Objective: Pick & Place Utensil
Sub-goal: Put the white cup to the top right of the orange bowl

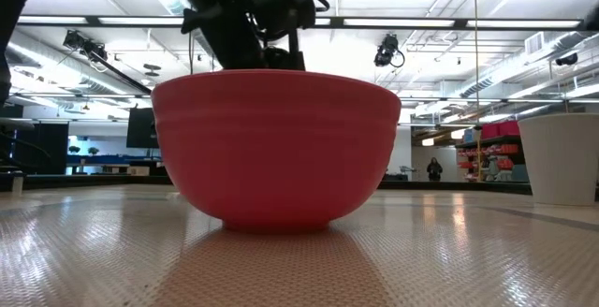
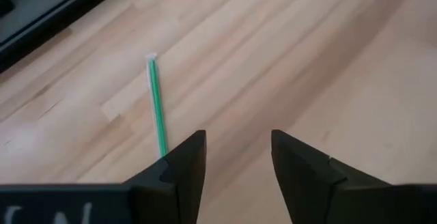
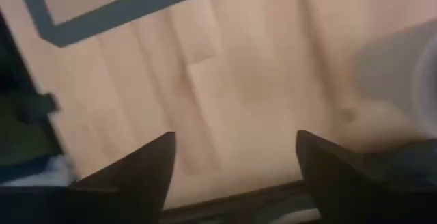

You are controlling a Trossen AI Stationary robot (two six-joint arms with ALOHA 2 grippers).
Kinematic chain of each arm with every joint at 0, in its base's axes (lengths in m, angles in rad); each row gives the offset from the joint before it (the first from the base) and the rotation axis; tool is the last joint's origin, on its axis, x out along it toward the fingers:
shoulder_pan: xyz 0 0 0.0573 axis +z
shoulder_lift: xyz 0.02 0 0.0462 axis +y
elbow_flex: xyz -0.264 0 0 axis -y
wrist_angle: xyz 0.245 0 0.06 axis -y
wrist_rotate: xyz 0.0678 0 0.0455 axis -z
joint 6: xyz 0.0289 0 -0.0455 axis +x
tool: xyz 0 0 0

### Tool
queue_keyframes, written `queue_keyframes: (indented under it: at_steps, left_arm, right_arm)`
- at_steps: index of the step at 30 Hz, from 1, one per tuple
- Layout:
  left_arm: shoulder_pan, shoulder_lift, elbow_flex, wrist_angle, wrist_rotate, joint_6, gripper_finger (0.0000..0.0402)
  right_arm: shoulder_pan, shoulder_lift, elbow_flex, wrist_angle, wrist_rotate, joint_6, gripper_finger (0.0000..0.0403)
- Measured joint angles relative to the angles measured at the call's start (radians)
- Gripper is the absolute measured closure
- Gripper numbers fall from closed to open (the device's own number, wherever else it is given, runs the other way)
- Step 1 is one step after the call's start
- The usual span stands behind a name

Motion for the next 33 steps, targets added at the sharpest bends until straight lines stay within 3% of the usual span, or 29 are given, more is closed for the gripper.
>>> queue_keyframes:
  at_steps: [5,9,16,24,33]
  left_arm:
    - [-0.003,0.0,0.0,0.025,0.011,-0.014,0.023]
    - [-0.01,0.0,0.0,0.031,0.012,-0.003,0.023]
    - [-0.027,0.0,0.0,0.03,0.012,0.041,0.023]
    - [-0.028,0.0,0.0,0.028,0.012,0.043,0.023]
    - [-0.028,0.0,0.0,0.029,0.012,0.043,0.023]
  right_arm:
    - [-0.025,0.043,-0.082,0.121,-0.098,0.25,0.0037]
    - [0.018,0.082,-0.127,0.202,-0.098,0.548,0.0026]
    - [0.127,0.181,-0.174,0.227,0.139,0.921,0.0045]
    - [0.118,0.35,-0.18,0.079,0.207,1.063,0.0044]
    - [0.088,0.518,-0.182,0.004,0.343,1.203,0.0005]
